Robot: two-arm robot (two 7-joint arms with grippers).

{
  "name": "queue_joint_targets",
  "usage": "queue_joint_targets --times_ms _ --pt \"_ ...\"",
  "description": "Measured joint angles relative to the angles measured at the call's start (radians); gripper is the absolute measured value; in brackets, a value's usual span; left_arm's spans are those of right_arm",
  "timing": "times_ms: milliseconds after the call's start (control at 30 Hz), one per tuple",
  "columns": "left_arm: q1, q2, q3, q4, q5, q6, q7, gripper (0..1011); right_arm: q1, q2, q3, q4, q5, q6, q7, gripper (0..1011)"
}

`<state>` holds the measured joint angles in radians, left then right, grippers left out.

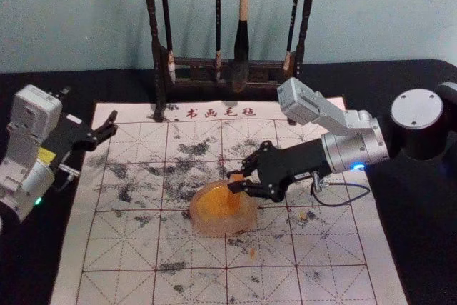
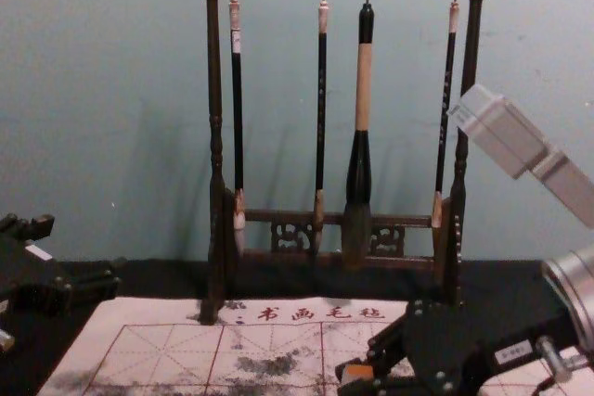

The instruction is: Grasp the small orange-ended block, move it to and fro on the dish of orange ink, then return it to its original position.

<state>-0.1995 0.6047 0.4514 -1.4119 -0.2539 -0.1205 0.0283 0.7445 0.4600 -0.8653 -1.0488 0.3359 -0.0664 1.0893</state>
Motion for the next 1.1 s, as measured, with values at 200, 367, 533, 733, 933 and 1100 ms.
queue_joint_targets --times_ms 200,367,533,733,933,1100 --pt "0.000 0.000 0.000 0.000 0.000 0.000 0.000 1001 -0.005 0.006 -0.011 -0.020 0.004 0.001 0.010 134" --pt "0.000 0.000 0.000 0.000 0.000 0.000 0.000 1001 -0.005 0.000 -0.020 -0.025 0.008 -0.004 0.016 134" --pt "0.000 0.000 0.000 0.000 0.000 0.000 0.000 1001 0.004 -0.018 -0.028 -0.007 0.009 -0.013 0.020 134" --pt "0.000 0.000 0.000 0.000 0.000 0.000 0.000 1001 0.018 -0.043 -0.035 0.027 0.009 -0.025 0.021 134" --pt "0.000 0.000 0.000 0.000 0.000 0.000 0.000 1001 0.043 -0.085 -0.037 0.093 0.009 -0.044 0.025 134" --pt "0.000 0.000 0.000 0.000 0.000 0.000 0.000 1001 0.061 -0.115 -0.035 0.139 0.008 -0.059 0.031 134"
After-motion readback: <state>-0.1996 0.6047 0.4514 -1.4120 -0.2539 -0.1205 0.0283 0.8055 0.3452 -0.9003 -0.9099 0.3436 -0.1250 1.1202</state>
